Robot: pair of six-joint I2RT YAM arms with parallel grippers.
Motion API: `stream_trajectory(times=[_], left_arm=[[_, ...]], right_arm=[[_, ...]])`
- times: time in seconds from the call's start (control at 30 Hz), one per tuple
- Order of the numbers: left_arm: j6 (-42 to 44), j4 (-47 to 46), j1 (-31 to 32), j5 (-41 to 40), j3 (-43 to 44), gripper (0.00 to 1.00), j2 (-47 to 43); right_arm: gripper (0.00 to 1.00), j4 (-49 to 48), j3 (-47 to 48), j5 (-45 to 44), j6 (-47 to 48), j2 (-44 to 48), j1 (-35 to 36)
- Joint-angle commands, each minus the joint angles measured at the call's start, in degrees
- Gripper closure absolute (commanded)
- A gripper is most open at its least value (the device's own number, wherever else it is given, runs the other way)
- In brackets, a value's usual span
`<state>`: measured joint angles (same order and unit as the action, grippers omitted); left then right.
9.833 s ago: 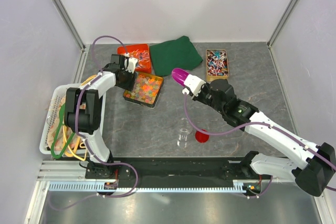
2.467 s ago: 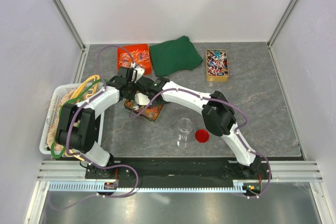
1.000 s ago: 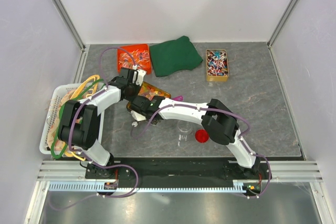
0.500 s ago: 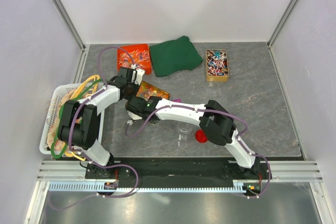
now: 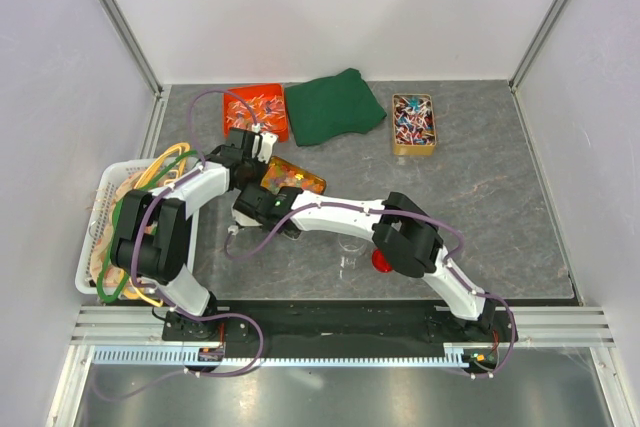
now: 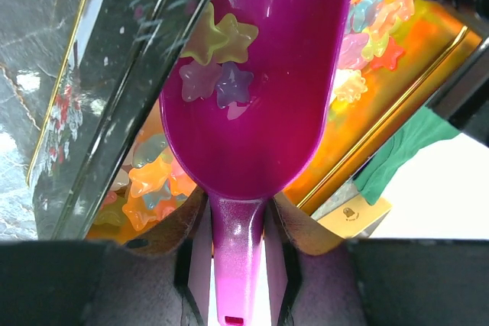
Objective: Pack the candies
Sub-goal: Scoop the fake candies from the storage box.
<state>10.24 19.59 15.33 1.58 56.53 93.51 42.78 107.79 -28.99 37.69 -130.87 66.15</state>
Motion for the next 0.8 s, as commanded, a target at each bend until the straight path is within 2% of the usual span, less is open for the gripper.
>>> stream_trajectory(times=[0.0,0.47,0.77], left_arm=[[-4.8,-7.2,0.8,5.6,3.6,0.98,-1.1],[-4.7,-7.3,0.5,5.1,3.7,0.98,-0.6],[-4.7,-7.2,0.4,4.7,3.7,0.98,-0.4]], right_arm=[[1.00,-8.0,-2.4,8.9,-2.6,2.2,1.4],[1.00,-0.4,-7.1,12.6,3.4,12.3,-6.3],[1.00,1.5,-10.1,14.0,8.0,15.0,-9.4]])
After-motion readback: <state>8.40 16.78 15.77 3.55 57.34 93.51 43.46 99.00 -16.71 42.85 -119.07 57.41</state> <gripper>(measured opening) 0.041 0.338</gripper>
